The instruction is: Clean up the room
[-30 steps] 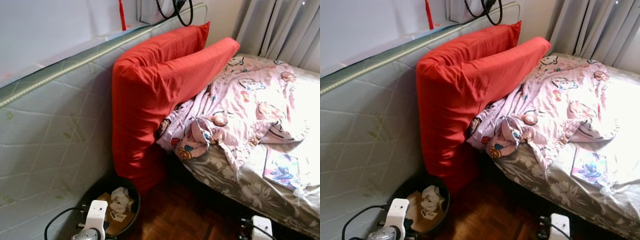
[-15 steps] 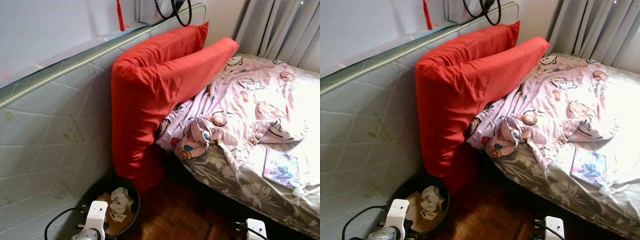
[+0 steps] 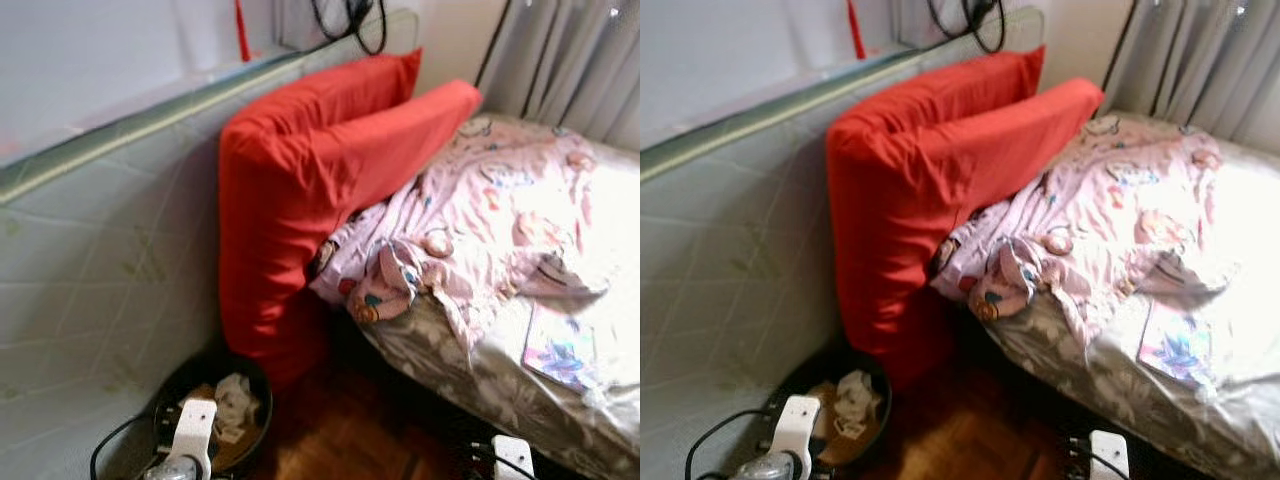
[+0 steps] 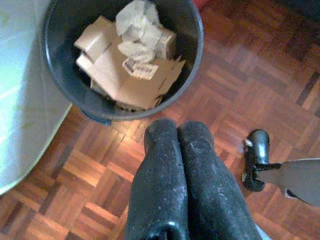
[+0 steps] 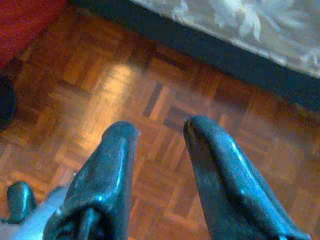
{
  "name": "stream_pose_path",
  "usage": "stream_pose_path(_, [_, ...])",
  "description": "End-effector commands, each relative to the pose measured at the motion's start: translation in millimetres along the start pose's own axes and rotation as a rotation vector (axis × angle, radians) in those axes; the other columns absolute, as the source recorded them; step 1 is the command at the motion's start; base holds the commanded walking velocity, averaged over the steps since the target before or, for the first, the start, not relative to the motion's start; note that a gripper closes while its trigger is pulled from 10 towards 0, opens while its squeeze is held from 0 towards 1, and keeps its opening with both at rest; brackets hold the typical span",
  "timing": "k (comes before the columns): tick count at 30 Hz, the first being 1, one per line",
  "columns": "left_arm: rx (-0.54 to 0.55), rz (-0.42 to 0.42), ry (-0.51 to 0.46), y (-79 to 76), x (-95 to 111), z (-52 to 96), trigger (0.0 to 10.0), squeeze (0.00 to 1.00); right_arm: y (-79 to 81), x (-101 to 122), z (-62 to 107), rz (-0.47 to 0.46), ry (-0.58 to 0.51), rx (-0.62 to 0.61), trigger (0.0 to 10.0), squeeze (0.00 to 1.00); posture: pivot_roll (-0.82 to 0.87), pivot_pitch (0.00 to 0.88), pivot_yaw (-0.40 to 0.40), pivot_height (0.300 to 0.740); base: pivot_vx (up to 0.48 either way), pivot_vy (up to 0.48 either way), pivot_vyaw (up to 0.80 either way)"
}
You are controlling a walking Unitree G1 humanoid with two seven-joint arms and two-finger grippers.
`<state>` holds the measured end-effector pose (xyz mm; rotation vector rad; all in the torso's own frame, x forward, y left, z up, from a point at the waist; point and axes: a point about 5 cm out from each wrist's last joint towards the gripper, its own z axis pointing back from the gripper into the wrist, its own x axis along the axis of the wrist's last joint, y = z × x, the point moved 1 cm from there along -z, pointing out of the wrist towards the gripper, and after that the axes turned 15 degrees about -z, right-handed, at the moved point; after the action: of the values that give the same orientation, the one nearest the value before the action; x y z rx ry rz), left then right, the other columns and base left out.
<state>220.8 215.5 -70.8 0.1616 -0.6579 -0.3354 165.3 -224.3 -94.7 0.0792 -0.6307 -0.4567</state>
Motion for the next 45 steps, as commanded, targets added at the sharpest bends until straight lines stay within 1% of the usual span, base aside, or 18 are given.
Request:
stream_pose_path(1, [-0.008,-0.005,0.005,-2.1,-1.7,0.1,10.0,0.00,-3.0,1.0,0.7,-0.001,-0.006,-0.007,10.0,0.00,0.08,0.000,-0.038,0.740,0.000,-0.319,0.00])
stream_pose_path(9, [-0.010,-0.002,0.002,-3.1,-2.4,0.3,10.0,0.00,-3.9,2.5,0.9,0.015,-0.018,-0.010,10.0,0.00,0.08,0.000,-0.038,0.740,0.000,-0.294,0.00])
stream_pose_path(18, [-0.009,0.001,0.002,-3.2,-2.2,0.2,10.0,0.00,-4.0,3.6,0.9,0.003,-0.025,-0.007,10.0,0.00,0.08,0.000,-0.040,0.740,0.000,-0.262,0.00])
stream_pose_path(22, [-0.002,0.010,-0.001,-2.7,-1.7,0.2,10.0,0.00,-4.3,3.0,1.1,0.004,-0.023,-0.007,10.0,0.00,0.08,0.000,-0.040,0.740,0.000,0.000,0.00])
stream_pose_path(28, [-0.004,0.013,-0.004,-2.5,-0.6,0.0,10.0,0.00,-8.5,0.1,2.3,0.011,-0.014,-0.028,10.0,0.00,0.08,0.000,-0.039,0.740,0.000,0.000,-0.77])
stream_pose_path(45, [-0.003,0.028,-0.009,-2.1,0.3,-0.1,10.0,0.00,-6.4,-0.2,1.9,0.010,-0.007,-0.011,10.0,0.00,0.08,0.000,-0.035,0.740,0.000,0.000,-0.78])
